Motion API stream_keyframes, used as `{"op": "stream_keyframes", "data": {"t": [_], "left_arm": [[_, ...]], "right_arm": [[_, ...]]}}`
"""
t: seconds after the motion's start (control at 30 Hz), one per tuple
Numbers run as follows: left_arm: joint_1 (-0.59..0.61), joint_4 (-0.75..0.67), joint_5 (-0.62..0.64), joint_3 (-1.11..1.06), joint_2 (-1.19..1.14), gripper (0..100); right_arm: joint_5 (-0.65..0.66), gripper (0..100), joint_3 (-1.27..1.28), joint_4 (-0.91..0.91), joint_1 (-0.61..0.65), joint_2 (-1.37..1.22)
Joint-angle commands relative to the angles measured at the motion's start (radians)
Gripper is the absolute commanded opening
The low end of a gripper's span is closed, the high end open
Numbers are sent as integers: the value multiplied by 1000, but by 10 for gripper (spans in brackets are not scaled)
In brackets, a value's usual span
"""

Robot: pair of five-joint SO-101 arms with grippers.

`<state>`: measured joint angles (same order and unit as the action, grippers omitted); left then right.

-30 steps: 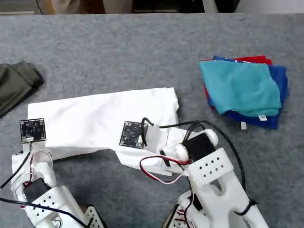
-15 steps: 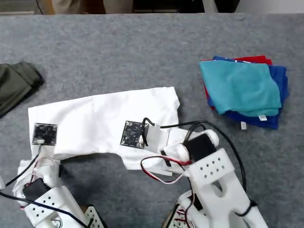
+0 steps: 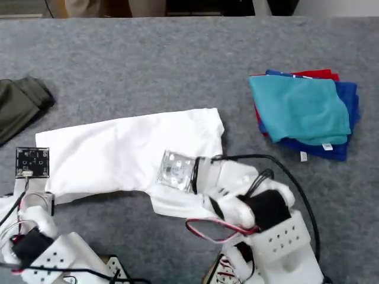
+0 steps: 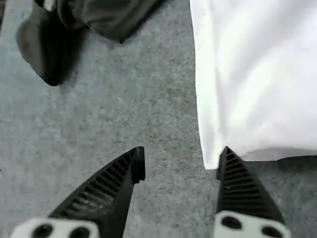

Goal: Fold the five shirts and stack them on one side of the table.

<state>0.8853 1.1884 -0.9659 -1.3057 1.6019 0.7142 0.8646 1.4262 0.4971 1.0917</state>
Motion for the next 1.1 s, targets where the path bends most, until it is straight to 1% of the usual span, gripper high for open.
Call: {"op": "stream_keyframes", "data": {"t": [0.0, 0.03, 0.07, 0.1, 0.13, 0.2, 0.23, 0.3, 0.37, 0.4, 0.53, 0.6, 0.77, 0.83, 1.0, 1.07], "left_arm": [[-23, 89, -38, 210, -2, 8], [-49, 87, -23, 224, -2, 25], [-74, 71, 32, 227, -2, 43], [-98, 38, 115, 219, -4, 42], [-140, -8, 201, 199, -10, 27], [-235, -135, 327, 135, -42, 18], [-258, -187, 362, 97, -79, 22], [-307, -279, 388, 11, -189, 19], [-324, -356, 393, 0, -321, 19], [-327, -397, 414, 8, -389, 19], [-334, -628, 623, 83, -650, 19], [-344, -689, 695, 149, -791, 19], [-367, -687, 707, 371, -1188, 19], [-367, -687, 707, 476, -1323, 19], [-402, -694, 709, 678, -1610, 19], [-411, -687, 709, 750, -1690, 19]], "right_arm": [[-2, 37, -31, -114, -84, -87], [-2, 34, -50, -146, -110, -131], [-9, 26, -70, -183, -130, -185], [-26, 23, -96, -219, -147, -246], [-48, 23, -128, -252, -159, -311], [-95, 23, -209, -284, -163, -458], [-117, 23, -260, -284, -163, -535], [-173, 20, -364, -269, -163, -677], [-238, 19, -469, -235, -163, -802], [-265, 19, -519, -226, -163, -858], [-296, 19, -665, -227, -182, -1072], [-296, 19, -727, -227, -191, -1170], [-298, 19, -888, -221, -245, -1379], [-325, 19, -955, -222, -269, -1451], [-339, 19, -1170, -218, -341, -1667], [-339, 19, -1280, -187, -363, -1765]]}}
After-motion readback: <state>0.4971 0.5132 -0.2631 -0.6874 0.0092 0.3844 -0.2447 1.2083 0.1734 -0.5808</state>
